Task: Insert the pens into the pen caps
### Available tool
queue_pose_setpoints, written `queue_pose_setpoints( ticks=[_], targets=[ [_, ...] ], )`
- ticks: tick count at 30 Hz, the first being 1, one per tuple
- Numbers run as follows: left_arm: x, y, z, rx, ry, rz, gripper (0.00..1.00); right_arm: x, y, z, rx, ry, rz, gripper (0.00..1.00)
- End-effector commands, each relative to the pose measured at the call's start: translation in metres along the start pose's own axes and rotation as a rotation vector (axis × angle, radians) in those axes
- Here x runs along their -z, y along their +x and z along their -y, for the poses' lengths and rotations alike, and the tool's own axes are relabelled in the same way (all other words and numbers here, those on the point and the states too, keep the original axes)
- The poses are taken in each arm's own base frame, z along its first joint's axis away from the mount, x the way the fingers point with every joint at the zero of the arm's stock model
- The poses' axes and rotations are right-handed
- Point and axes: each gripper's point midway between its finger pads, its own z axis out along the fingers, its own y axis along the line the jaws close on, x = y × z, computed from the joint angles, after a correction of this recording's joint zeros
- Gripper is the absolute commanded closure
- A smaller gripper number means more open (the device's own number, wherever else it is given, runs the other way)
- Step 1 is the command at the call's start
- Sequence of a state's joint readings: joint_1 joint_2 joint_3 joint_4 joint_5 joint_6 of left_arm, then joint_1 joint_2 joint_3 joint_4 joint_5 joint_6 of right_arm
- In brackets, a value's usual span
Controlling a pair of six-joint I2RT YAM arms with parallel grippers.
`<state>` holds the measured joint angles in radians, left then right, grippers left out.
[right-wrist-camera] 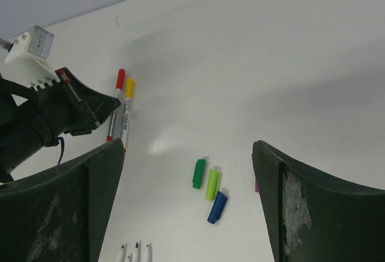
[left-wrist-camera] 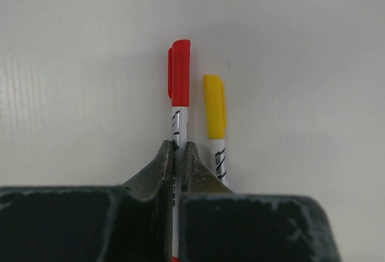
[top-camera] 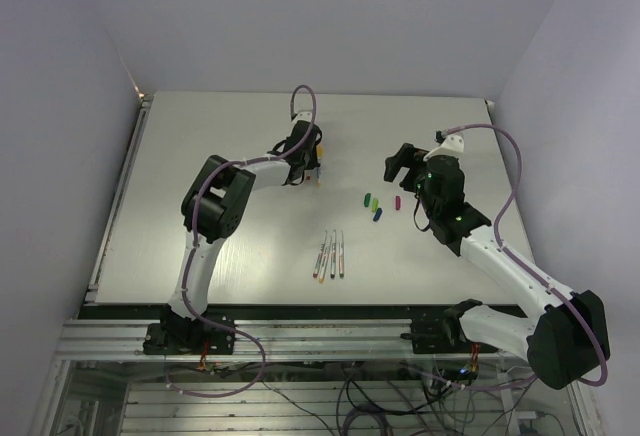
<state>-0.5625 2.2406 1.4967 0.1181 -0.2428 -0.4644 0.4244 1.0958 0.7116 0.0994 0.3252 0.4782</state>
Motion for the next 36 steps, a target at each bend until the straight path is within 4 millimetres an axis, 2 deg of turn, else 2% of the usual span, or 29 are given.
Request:
queue_pose_setpoints(
  ticks=[1,3,9,16,23,30,33,35,36],
  targets=[
    [-0.002,0.026,0.006,0.012,0.035,-0.071,0.93,-0.001,-0.008,0.0,-0.003,0.007,0.02,0.13],
    [0.001,0.026,0.002,0.014,0.012,-0.071,0.92,-0.001,-0.007,-0.001,-0.003,0.002,0.019,0.13],
    [0.01,0.024,-0.007,0.016,-0.038,-0.059,0.75,-0.003,-0.003,-0.004,-0.009,-0.013,0.006,0.14],
    [0.019,0.018,-0.01,0.03,-0.062,-0.033,0.72,-0.001,-0.005,-0.005,-0.007,-0.022,0.01,0.14],
    [0.036,-0.015,0.001,0.055,-0.02,0.055,0.6,0.0,-0.007,-0.006,0.0,-0.032,0.015,0.14],
    [0.059,-0.049,0.007,0.081,0.0,0.133,0.56,0.002,-0.008,-0.007,0.005,-0.04,0.018,0.14],
    [0.073,-0.057,0.007,0.088,0.012,0.154,0.55,0.003,-0.008,-0.005,-0.002,-0.031,0.022,0.14],
    [0.084,-0.057,0.005,0.092,0.018,0.157,0.55,0.004,-0.008,-0.003,-0.007,-0.019,0.023,0.14],
    [0.089,-0.05,0.001,0.091,0.016,0.145,0.54,0.004,-0.008,0.0,-0.015,-0.005,0.023,0.13]
  ],
)
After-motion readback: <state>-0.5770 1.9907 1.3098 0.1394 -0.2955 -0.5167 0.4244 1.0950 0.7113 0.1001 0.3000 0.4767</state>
